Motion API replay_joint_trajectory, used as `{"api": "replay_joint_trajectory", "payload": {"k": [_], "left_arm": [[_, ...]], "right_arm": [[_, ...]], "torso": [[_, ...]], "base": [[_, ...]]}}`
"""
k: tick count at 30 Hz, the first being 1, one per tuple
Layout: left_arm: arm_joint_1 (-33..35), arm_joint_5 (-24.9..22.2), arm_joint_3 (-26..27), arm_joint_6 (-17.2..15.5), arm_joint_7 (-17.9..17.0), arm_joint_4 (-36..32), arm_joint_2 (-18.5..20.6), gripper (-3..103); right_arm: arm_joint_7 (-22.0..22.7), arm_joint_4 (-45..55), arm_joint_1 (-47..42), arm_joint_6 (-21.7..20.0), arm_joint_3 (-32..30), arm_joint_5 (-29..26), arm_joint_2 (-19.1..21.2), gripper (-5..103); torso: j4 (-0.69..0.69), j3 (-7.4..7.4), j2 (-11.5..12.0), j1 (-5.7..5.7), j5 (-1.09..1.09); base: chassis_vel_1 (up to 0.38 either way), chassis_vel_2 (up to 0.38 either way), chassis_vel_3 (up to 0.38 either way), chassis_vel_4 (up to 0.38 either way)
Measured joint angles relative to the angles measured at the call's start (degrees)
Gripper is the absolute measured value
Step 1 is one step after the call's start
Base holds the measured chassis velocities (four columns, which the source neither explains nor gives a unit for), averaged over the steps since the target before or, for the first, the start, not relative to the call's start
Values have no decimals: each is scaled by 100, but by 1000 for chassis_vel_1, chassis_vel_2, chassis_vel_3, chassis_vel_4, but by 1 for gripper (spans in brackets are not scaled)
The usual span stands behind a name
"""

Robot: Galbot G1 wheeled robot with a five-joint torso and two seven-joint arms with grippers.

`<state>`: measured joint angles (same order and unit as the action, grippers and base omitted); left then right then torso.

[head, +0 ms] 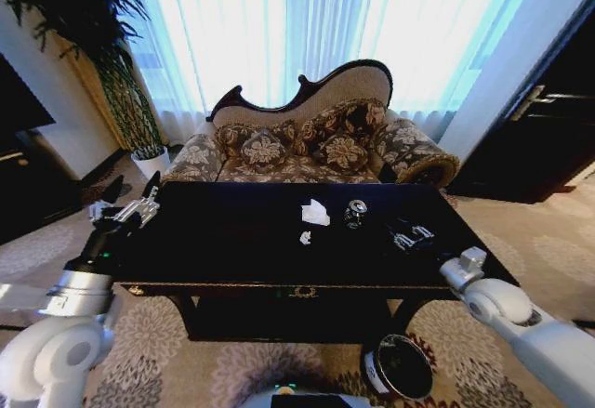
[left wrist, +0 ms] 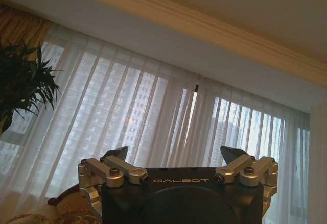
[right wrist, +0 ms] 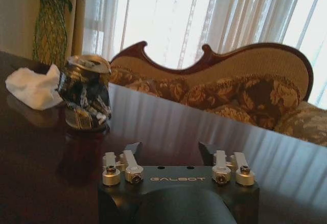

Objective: Move to the front of the table and place the trash on the table into the trash bin.

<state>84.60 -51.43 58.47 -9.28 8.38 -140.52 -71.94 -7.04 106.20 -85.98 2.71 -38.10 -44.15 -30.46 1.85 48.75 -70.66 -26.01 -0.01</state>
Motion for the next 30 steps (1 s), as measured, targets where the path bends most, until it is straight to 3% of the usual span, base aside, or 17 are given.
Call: {"api": "replay_joint_trajectory", "payload": {"k": [4,8,11,14,22,26,30], "left_arm": [[-17,5,-21,-9,-1,14,17,100],[-26,-11,12,-14,-17,24,79,100],[-23,-28,52,-14,-20,36,101,100],[-19,-46,85,-14,-21,37,114,100],[37,-92,184,-10,-22,35,101,100],[72,-31,203,5,-22,41,92,100],[73,-6,194,8,-21,41,89,100]], "right_arm": [[-200,48,-212,-49,-216,-85,-48,77],[-648,292,-552,-51,-549,-738,-111,93],[-688,500,-583,-76,-577,-1002,-141,99],[-564,699,-567,-140,-532,-1075,-166,100],[725,1300,-349,-738,-104,-712,-241,100],[1137,1348,-156,-893,39,-781,-197,100],[1213,1269,-32,-918,79,-828,-84,100]], "torso": [[1,0,0,0,0],[2,0,0,0,0],[1,0,0,0,0],[1,0,0,0,-1],[1,0,0,0,-1],[0,0,0,0,-1],[0,0,0,0,-1]], "base": [[0,0,0,0],[0,0,0,0],[0,0,0,0],[0,0,0,0],[0,0,0,0],[0,0,0,0],[0,0,0,0]]}}
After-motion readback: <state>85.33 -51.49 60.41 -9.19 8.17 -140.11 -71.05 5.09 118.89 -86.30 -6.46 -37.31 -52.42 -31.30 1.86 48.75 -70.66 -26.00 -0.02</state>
